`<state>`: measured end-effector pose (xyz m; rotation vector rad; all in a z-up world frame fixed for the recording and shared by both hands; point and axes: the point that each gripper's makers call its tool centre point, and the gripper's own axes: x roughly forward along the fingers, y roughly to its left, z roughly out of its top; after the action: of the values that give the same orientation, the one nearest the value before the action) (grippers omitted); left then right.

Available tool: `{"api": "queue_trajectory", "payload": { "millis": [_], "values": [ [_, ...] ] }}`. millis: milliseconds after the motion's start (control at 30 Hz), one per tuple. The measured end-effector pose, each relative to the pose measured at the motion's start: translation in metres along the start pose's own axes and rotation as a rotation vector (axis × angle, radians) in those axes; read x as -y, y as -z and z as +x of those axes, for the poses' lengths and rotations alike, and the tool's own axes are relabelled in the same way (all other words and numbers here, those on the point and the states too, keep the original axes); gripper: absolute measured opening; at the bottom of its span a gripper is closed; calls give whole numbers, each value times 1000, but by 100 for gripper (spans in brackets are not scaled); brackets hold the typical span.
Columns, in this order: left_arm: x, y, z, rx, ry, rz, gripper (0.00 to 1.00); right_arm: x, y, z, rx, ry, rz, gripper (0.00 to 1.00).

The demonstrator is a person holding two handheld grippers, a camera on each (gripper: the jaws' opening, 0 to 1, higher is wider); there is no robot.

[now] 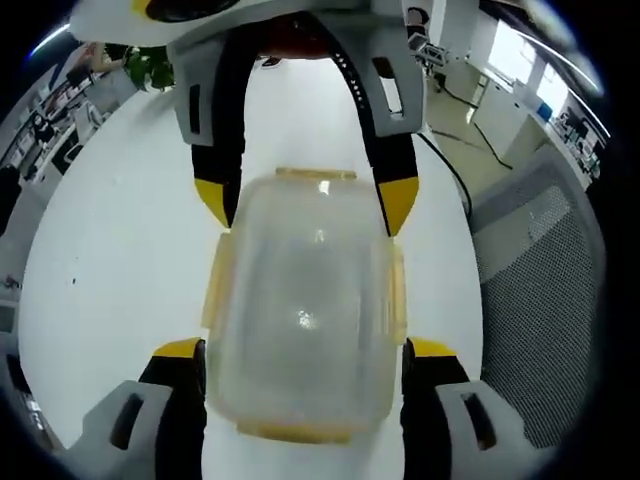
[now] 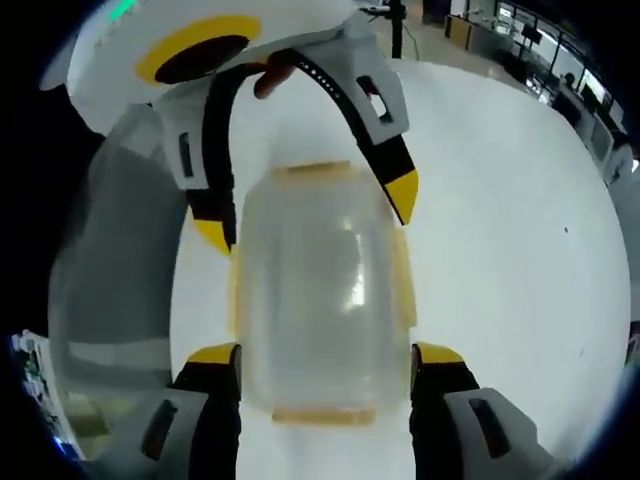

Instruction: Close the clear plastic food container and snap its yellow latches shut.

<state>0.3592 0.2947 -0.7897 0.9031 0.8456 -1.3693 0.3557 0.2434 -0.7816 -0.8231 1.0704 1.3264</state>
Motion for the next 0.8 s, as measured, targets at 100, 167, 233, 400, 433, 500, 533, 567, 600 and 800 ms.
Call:
{"api": "queue_trajectory", "payload": {
  "millis": [100, 167, 233, 400, 433, 500, 533, 567, 600, 800],
  "values": [
    [-1, 2, 0, -13, -5, 27, 78, -1, 3, -4, -37, 33, -54, 67],
    [-1, 2, 0, -15, -4, 28, 78, -4, 3, -4, -39, 38, -53, 67],
    [-1, 2, 1, -16, -5, 30, 78, -5, 3, -3, -39, 46, -53, 70],
    [-2, 2, 2, -25, -13, 35, 79, -3, 11, 5, -74, 105, -111, 73],
    [-2, 2, 3, -27, -13, 35, 79, -6, 10, 7, -62, 100, -85, 73],
    [-2, 2, 3, -27, -15, 39, 79, -4, 9, 5, -56, 108, -77, 73],
    [-2, 2, 3, -27, -15, 40, 79, -4, 9, 5, -51, 108, -73, 73],
    [-2, 2, 3, -27, -15, 40, 79, -3, 9, 5, -44, 108, -68, 73],
    [-2, 2, 2, -27, -14, 42, 79, -3, 9, 5, -42, 107, -69, 73],
    [-2, 4, 4, -50, -21, 67, 79, -4, 6, 5, -7, 119, -47, 73]
  ]
}}
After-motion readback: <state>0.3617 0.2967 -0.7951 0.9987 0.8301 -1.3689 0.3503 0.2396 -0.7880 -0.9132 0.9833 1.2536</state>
